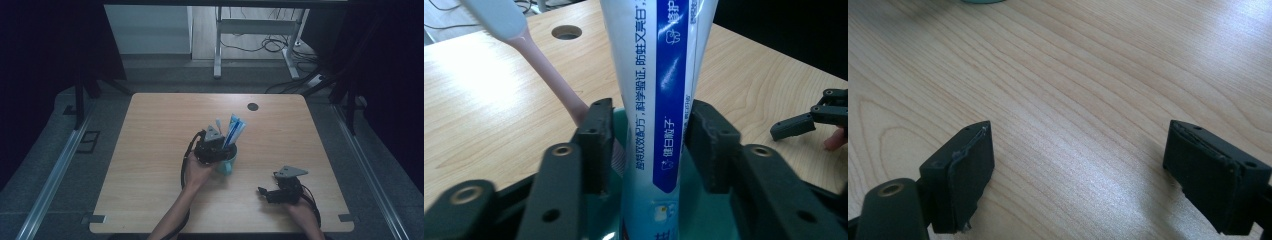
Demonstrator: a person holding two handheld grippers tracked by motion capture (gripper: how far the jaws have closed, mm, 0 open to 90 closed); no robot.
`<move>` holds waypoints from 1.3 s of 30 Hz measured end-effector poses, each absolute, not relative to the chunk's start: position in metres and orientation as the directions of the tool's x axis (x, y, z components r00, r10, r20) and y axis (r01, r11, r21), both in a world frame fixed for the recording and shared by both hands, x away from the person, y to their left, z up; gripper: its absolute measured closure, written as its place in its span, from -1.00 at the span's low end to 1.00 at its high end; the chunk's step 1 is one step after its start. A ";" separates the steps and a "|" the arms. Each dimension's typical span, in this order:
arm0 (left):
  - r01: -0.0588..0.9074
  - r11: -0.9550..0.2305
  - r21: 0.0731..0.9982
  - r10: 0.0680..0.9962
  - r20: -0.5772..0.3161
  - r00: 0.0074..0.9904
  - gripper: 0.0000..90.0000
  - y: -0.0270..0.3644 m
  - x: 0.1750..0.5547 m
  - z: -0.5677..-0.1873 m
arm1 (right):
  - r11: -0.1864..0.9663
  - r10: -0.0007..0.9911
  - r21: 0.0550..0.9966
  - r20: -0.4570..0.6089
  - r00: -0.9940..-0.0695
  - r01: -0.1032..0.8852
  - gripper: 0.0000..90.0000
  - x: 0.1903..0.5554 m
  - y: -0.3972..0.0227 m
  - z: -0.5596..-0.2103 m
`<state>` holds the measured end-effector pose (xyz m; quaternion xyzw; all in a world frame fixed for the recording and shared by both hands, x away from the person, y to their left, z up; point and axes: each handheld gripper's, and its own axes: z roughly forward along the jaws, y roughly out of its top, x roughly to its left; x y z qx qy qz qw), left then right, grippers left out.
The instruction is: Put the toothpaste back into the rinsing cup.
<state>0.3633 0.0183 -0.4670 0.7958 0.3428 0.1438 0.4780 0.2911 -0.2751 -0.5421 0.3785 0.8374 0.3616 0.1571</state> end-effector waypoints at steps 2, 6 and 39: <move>0.405 -0.306 0.861 0.683 -0.098 0.724 0.09 0.020 0.362 -0.467 | 0.452 0.748 0.725 0.010 -0.664 0.520 -0.72 0.291 -0.275 -0.542; 0.397 -0.311 0.864 0.682 -0.088 0.726 -0.07 0.022 0.359 -0.466 | 0.452 0.748 0.724 0.011 -0.663 0.521 -0.72 0.291 -0.275 -0.542; 0.394 -0.364 0.844 0.699 -0.032 0.714 -0.81 0.055 0.340 -0.448 | 0.453 0.748 0.724 0.009 -0.664 0.521 -0.72 0.291 -0.275 -0.542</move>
